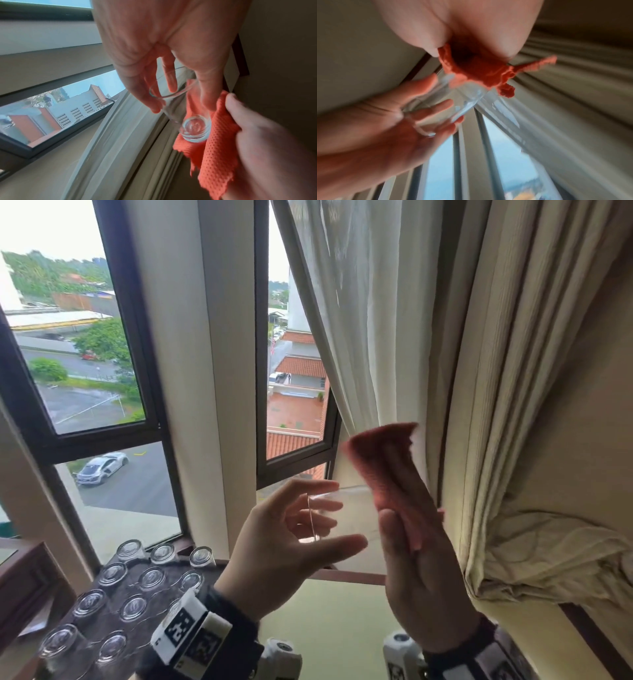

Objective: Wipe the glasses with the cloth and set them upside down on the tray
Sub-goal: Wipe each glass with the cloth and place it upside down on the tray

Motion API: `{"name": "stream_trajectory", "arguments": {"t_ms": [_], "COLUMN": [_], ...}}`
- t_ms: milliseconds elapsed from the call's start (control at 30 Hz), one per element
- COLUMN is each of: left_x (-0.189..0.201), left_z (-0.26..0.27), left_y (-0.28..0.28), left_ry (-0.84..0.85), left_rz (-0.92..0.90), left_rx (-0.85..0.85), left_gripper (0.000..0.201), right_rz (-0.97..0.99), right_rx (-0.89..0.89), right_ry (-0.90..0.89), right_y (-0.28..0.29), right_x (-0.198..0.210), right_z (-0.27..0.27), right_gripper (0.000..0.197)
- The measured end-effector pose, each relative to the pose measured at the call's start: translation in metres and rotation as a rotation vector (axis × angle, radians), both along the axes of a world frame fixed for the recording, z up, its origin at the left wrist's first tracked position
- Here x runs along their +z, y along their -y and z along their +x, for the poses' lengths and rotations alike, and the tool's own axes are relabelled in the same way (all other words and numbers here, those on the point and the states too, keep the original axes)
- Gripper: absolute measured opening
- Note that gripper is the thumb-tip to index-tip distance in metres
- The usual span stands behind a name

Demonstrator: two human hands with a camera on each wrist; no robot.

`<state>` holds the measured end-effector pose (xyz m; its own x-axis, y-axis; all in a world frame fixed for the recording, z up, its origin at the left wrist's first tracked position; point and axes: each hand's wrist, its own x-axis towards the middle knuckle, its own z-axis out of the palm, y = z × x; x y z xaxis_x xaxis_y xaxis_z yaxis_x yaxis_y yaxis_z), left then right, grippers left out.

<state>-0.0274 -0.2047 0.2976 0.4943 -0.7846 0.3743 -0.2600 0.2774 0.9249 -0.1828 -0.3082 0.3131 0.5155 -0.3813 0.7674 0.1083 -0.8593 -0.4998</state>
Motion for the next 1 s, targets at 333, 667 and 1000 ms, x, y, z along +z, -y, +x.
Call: {"name": "stream_trajectory", "arguments": {"t_ms": [333,667,1000], "left_x": [-0.002,0.014,0.031], "left_z": [-0.011,-0.016,-0.019], "left_y": [0.005,0.014,0.02], "left_ry": [-0.28,-0.342,-0.967], "left_rz": [-0.09,0.215,-0.051], "left_rx": [-0.063,-0.136,-0.305], "left_gripper": [0.071,0.06,0.033], "right_rz": [1.004,0.425,-0.304], "right_rx": [0.199,0.021,-0.205], "right_ry": [0.058,0.042,-0.216], "right_y": [0.008,-0.01,-0.009], "right_x": [-0.001,-0.022,-0.04], "right_z": [-0.01,-0.002,0.004], "right_gripper": [0.056,0.055,0.05]}}
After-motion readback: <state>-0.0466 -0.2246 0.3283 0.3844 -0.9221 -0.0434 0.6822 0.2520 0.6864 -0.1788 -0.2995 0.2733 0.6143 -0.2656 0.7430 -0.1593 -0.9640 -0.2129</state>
